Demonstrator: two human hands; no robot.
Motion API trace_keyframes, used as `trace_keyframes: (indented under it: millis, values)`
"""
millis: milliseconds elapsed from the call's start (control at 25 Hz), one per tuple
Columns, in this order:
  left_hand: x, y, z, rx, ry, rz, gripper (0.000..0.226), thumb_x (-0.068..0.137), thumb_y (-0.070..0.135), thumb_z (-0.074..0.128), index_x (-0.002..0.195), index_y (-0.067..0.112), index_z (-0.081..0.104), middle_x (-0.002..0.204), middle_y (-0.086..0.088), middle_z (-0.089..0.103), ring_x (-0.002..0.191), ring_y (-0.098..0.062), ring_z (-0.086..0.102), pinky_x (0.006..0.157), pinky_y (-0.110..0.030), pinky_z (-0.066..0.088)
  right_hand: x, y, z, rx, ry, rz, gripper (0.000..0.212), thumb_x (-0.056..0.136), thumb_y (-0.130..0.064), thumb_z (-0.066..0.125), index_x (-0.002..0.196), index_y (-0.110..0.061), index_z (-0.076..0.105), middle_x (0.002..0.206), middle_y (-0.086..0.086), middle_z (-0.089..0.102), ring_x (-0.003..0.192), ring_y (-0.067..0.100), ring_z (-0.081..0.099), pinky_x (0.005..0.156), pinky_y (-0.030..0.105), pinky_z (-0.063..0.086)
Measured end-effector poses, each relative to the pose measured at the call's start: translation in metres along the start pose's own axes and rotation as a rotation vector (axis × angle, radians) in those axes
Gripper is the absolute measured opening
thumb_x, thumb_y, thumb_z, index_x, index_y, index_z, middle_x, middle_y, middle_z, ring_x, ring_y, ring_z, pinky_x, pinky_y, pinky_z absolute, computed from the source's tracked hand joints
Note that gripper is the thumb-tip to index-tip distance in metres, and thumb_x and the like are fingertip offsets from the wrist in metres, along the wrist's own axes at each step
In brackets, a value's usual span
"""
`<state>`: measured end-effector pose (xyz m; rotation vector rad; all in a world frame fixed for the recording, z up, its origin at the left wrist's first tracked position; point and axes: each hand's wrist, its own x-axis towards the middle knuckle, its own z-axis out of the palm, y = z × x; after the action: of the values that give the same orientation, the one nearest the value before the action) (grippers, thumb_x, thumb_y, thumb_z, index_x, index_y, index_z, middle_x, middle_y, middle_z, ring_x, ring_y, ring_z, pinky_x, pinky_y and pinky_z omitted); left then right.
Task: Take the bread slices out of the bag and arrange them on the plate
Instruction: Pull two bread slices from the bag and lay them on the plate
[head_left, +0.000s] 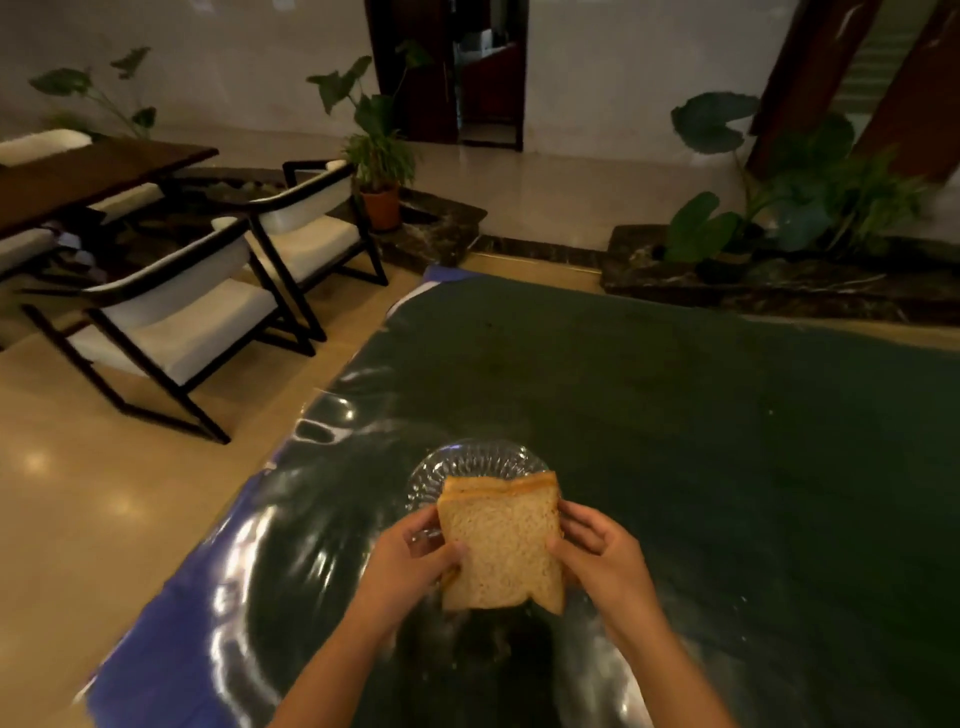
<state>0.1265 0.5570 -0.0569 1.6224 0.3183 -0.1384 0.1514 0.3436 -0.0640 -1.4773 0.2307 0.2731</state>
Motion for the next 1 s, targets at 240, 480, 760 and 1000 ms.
trace_keyframes:
  millis: [240,480,760,1000]
  values:
    - [0.099,0.001,-0.027,0.123,-0.159,0.034,0.046,0.075,-0.004,0.067,0.092,0.038,0.067,0.082,0.015,0.074,0.080,-0.002,0.068,0.061,-0.018,0.055,0.059,0.014,0.047,0.041,0.237,-0.011,0.037,0.077,0.006,0.065,0.102,-0.022,0.060,0.096,-0.002,0.067,0.088,0.007,0.065,0.060,0.019,0.056]
    - [0.178,-0.026,-0.013,0.187,-0.185,0.037,0.046,0.078,-0.008,0.063,0.119,0.014,0.059,0.096,0.006,0.066,0.086,-0.003,0.062,0.073,-0.021,0.054,0.124,0.044,0.057,-0.042,0.402,-0.005,0.036,0.077,0.002,0.067,0.107,-0.016,0.062,0.096,-0.004,0.066,0.087,0.004,0.062,0.073,0.028,0.055]
    - [0.228,-0.063,0.005,0.315,-0.205,0.006,0.036,0.079,0.000,0.064,0.113,0.011,0.063,0.104,-0.007,0.069,0.085,-0.009,0.064,0.073,-0.023,0.052,0.171,0.075,0.050,-0.254,0.469,0.024,0.036,0.078,0.001,0.064,0.112,-0.009,0.063,0.085,-0.014,0.063,0.082,0.007,0.062,0.079,0.031,0.052]
    - [0.238,-0.069,0.003,0.385,-0.194,0.014,0.046,0.078,0.007,0.070,0.122,0.008,0.058,0.112,-0.009,0.066,0.099,-0.017,0.063,0.088,-0.028,0.051,0.174,0.075,0.051,-0.441,0.465,0.016,0.029,0.082,-0.006,0.061,0.110,-0.015,0.064,0.078,-0.024,0.057,0.068,-0.008,0.056,0.052,0.009,0.044]
